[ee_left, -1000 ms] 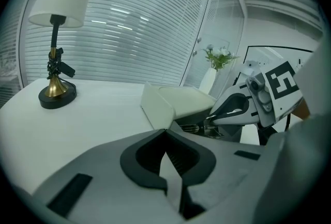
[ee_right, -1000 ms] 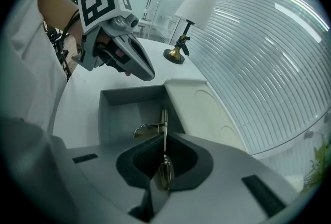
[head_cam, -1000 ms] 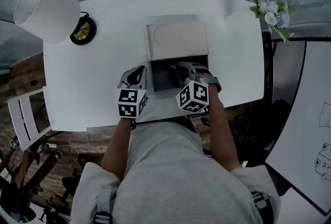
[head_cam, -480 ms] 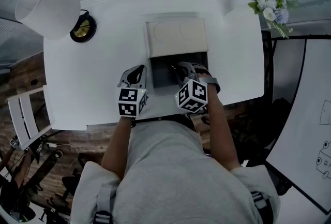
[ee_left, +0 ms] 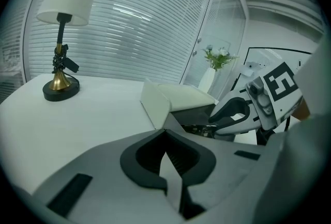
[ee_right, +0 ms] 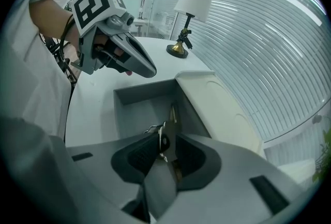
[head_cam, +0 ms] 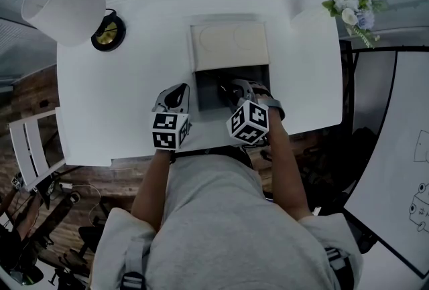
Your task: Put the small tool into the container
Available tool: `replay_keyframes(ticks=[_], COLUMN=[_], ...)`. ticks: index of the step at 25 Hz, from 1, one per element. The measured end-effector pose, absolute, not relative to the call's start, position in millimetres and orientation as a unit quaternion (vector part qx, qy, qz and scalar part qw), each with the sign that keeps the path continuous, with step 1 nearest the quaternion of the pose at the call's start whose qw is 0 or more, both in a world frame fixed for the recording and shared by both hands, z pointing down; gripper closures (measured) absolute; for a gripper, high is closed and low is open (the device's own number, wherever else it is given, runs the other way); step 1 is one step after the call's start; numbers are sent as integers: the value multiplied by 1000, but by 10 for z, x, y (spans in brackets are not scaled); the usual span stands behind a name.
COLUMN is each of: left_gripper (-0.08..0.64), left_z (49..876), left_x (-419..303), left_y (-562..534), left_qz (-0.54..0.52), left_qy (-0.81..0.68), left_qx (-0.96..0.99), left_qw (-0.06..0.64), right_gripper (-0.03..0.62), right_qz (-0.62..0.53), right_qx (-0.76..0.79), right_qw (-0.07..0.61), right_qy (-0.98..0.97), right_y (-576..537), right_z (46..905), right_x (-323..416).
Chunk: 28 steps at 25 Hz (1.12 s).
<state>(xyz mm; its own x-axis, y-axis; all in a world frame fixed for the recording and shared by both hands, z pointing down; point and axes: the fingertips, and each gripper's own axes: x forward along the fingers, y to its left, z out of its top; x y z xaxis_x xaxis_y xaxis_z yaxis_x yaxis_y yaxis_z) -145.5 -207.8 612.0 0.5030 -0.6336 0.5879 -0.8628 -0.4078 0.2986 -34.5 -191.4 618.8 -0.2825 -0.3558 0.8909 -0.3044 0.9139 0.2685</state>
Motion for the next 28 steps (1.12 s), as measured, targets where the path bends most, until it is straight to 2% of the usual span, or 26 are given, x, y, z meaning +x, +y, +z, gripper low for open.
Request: replay_keyframes(ticks=[21, 28], left_gripper=[538, 538], left_z=[5921, 5704], left_x=[-1359, -1289], left_y=[-1980, -1905], left_qz=[187, 178], left_qy=[-468, -473], left_qx=[818, 823], left_qw=[276, 261], right_gripper=[462, 472], right_qz=[-12, -1], right_qx=[200, 239], right_qw=[546, 493], right_qy=[-814, -836], right_y=[-1778, -1776], right_z=[6111, 5859], right_x=[-314, -296])
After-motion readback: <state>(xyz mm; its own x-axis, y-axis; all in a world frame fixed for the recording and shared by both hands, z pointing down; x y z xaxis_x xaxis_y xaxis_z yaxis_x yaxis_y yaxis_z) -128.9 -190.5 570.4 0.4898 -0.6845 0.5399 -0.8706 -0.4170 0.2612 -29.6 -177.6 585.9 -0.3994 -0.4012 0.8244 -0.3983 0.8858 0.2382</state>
